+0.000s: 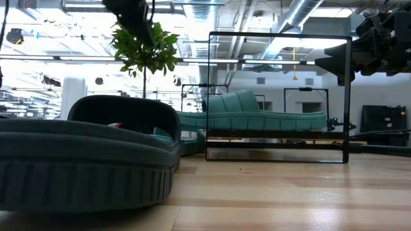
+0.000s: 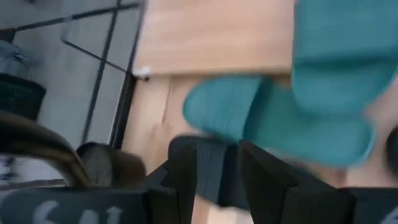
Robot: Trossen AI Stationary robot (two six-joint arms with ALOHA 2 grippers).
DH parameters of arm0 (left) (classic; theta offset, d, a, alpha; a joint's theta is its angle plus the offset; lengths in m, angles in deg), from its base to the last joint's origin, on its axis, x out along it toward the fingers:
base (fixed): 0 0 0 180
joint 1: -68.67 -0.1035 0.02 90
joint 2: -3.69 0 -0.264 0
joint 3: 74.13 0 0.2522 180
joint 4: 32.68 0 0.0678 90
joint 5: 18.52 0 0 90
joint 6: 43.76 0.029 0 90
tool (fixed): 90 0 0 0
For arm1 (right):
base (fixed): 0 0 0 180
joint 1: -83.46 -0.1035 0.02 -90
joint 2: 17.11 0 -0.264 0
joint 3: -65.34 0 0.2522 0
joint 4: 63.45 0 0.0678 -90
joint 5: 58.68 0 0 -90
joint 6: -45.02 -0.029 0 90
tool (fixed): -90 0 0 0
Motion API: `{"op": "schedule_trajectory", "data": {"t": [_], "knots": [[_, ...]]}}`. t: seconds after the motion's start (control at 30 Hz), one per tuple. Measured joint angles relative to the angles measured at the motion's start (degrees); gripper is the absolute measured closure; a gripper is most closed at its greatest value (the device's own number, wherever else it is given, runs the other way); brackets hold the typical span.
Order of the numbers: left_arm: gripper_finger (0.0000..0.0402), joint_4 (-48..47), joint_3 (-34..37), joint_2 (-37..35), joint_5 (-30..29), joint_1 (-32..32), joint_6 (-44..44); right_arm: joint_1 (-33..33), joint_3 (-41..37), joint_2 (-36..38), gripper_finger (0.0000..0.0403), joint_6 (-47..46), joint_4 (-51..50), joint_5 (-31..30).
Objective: Pick and place slides into the shelf
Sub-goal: Put the green slide on the shelf
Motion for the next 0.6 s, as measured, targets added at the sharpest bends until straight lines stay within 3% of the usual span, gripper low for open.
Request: {"op": "schedule_trajectory", "data": {"t": [0.1, 0.37, 0.47, 0.6], "knots": [[0.0297, -3.1, 0.0, 2.41, 1.34, -0.04, 4.82, 0.01, -0.01, 0.0, 0.0202, 0.0, 0.01, 0.0], [0.0297, -4.41, 0.02, 10.51, 13.47, -0.48, 22.2, 0.01, 0.0, 0.0, 0.0202, 0.0, 0.0, -0.02], [0.0297, -4.33, 0.02, 13.67, 15.76, -2.05, 25.28, 0.0, 0.0, 0.0, 0.0202, 0.0, 0.0, 0.0], [0.0297, -3.67, 0.02, 15.54, 25.16, -6.5, 25.59, 0.01, 0.0, 0.0, 0.0202, 0.0, 0.01, 0.0]]}}
